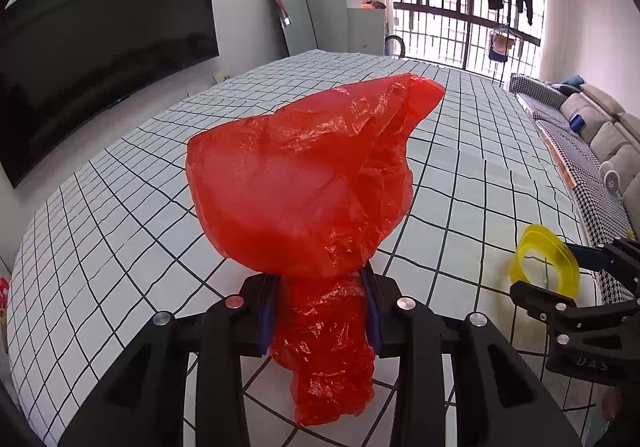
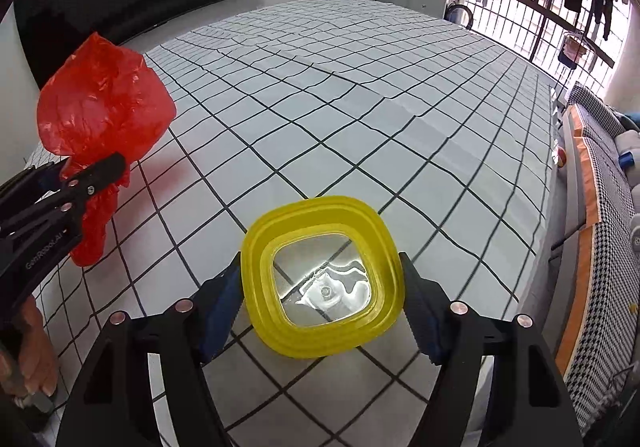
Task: Collect trash
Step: 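Grasp the yellow plastic ring with the right tool and lift it, then carry the red bag and yellow ring over the basket and open both tools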
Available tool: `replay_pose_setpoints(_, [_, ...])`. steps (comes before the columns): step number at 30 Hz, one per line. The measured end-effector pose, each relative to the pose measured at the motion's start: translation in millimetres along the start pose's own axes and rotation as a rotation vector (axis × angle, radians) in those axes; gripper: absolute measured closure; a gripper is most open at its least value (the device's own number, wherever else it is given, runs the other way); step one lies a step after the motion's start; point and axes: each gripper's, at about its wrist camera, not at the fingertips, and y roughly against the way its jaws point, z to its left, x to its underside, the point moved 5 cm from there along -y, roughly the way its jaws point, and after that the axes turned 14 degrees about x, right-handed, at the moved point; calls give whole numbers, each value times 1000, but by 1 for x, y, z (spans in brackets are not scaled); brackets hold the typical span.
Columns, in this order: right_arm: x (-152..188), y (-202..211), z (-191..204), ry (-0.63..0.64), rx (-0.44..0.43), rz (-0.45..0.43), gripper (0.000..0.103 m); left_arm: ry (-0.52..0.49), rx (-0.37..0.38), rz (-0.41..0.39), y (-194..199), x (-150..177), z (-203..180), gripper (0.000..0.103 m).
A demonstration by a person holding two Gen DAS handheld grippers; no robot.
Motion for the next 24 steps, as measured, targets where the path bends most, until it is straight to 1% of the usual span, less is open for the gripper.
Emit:
replay_pose_setpoints(4, [18, 25, -10, -49, 44, -15, 33, 0, 23, -9, 4, -1, -1, 69])
replay_pose_setpoints(8, [42, 51, -22, -118, 63, -25, 33, -12, 40, -27, 11, -3, -7, 69])
replay_pose_setpoints(11, [61, 68, -28, -159, 85, -32, 33, -32, 50, -54, 20, -4, -14, 69])
replay_pose_setpoints(15, [85, 89, -39, -200, 114, -48, 33, -55, 75, -68, 35, -4, -27, 69])
replay_pose_setpoints(19, [111, 115, -48, -255, 128, -68, 33, -98, 112, -71, 58, 2, -48, 69])
replay_pose_setpoints(24, [147, 141, -65, -333, 151, -84, 33, -168, 180, -73, 94, 20, -88, 69])
